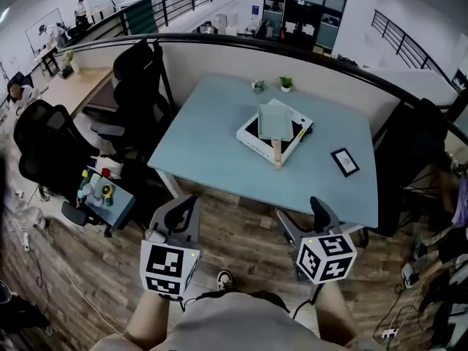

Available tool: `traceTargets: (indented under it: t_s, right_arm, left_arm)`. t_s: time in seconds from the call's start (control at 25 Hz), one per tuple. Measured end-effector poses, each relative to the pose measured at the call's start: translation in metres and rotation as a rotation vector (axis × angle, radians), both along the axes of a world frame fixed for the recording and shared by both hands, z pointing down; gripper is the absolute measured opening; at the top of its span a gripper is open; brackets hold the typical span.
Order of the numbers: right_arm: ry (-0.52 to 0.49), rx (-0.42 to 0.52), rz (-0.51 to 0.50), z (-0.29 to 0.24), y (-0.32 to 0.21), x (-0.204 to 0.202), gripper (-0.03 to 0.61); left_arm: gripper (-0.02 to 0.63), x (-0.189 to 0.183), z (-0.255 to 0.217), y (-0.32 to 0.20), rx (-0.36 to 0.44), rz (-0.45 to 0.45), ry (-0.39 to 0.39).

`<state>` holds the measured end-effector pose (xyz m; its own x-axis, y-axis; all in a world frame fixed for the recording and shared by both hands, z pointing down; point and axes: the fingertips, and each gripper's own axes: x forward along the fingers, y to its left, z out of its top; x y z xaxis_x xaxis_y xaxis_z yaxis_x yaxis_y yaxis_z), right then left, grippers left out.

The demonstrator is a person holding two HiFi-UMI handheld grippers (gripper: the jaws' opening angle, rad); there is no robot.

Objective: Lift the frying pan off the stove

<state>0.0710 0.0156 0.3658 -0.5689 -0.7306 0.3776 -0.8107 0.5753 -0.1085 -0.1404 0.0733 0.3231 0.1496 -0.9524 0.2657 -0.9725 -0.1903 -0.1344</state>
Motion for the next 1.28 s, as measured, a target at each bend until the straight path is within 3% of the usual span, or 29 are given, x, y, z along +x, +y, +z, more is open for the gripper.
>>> traceTargets:
  t_s: [0.6,0.88,1.28]
  right_arm:
    - [0.015,-0.143,0.109,0.060,-0.105,-0.029,0.385]
    - [0.024,-0.211,0.139,0.093,-0.167,-0.036,0.388]
    - [0.024,-0.406,0.153,0.161,-0.265,-0.048,0.368]
  left_arm:
    - [0.002,-0.048,0.051,-0.107,-0.099,0.054,0.020]
    - [0.002,-0.053,0.077,-0.174,-0.155,0.076,0.014]
    - [0.002,-0.050,0.131,-0.285,-0.273,0.115,0.003]
